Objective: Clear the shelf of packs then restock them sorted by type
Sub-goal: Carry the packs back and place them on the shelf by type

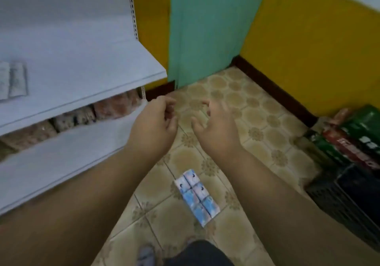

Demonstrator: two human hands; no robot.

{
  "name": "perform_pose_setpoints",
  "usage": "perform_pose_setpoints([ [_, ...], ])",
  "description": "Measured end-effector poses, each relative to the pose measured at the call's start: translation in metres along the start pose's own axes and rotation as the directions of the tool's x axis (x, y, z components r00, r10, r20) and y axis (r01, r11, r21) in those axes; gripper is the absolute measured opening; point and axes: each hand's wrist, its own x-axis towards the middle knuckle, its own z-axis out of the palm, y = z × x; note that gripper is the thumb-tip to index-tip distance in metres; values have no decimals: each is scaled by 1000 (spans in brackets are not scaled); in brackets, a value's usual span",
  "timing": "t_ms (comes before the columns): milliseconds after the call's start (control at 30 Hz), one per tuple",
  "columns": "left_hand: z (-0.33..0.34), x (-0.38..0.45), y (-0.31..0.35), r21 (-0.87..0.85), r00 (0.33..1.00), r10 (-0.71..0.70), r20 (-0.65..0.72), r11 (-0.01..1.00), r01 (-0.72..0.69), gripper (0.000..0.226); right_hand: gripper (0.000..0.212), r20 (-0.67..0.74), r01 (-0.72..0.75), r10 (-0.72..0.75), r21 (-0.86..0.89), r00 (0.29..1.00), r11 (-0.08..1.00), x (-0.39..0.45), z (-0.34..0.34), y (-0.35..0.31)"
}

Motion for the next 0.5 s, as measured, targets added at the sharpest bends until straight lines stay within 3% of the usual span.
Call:
perform_pose_setpoints([
  [233,121,-65,-19,-15,959,-244,145,969,249,30,47,252,-195,191,-6,949,981,-72,27,122],
  [500,256,-94,-78,10,888,-394,239,915,403,31,48,377,-268,263,-40,888,963,-91,91,239],
])
